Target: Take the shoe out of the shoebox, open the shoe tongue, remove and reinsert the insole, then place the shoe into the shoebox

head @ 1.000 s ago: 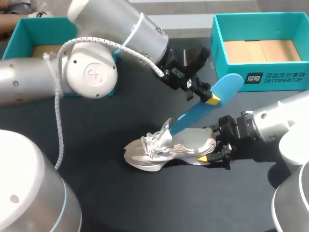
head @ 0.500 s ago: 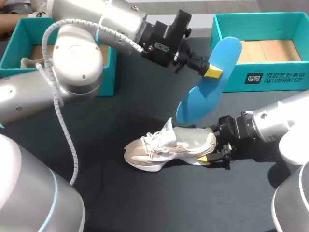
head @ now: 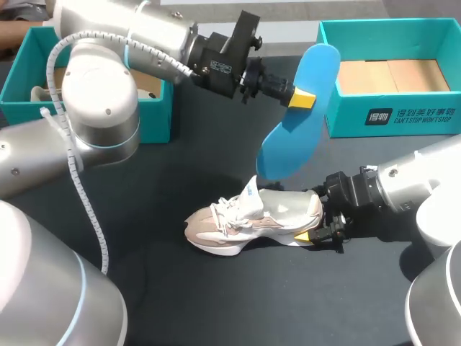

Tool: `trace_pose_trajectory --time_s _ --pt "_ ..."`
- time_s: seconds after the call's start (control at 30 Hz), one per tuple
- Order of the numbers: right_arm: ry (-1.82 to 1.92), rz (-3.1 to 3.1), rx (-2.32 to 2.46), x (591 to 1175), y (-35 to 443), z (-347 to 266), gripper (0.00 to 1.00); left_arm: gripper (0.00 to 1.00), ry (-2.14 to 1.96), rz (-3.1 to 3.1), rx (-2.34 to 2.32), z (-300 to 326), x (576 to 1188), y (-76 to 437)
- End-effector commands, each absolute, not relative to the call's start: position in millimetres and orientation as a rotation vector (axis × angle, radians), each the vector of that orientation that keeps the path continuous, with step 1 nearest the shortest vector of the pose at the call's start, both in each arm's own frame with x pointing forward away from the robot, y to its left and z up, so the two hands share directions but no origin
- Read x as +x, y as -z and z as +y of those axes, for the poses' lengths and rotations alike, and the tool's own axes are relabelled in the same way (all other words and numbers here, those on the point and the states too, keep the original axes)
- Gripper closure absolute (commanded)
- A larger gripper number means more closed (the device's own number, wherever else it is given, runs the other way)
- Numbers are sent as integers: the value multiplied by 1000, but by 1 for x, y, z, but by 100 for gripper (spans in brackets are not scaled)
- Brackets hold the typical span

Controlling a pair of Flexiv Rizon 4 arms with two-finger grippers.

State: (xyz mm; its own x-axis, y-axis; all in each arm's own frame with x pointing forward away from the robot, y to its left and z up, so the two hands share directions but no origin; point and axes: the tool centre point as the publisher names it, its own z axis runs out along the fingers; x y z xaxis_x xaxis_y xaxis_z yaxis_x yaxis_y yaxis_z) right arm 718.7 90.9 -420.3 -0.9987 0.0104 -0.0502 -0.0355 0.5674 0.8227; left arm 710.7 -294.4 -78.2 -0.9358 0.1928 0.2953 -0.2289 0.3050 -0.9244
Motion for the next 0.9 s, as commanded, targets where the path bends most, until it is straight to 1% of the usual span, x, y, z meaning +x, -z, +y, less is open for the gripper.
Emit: trace_pose_trajectory --time_s 0.03,0.4,0.7,0.9 --pt "-1434 2737 -20 718 421 92 100 100 -1665 -2228 32 -296 711 78" --pt "-1434 2737 -20 718 421 92 100 100 -1665 -2228 32 -296 711 78" --pt "-1434 2737 -20 718 421 92 100 100 -1835 -1880 366 -285 675 24" --pt "-1434 2737 -20 718 421 92 100 100 -1746 -1714 560 -280 649 10"
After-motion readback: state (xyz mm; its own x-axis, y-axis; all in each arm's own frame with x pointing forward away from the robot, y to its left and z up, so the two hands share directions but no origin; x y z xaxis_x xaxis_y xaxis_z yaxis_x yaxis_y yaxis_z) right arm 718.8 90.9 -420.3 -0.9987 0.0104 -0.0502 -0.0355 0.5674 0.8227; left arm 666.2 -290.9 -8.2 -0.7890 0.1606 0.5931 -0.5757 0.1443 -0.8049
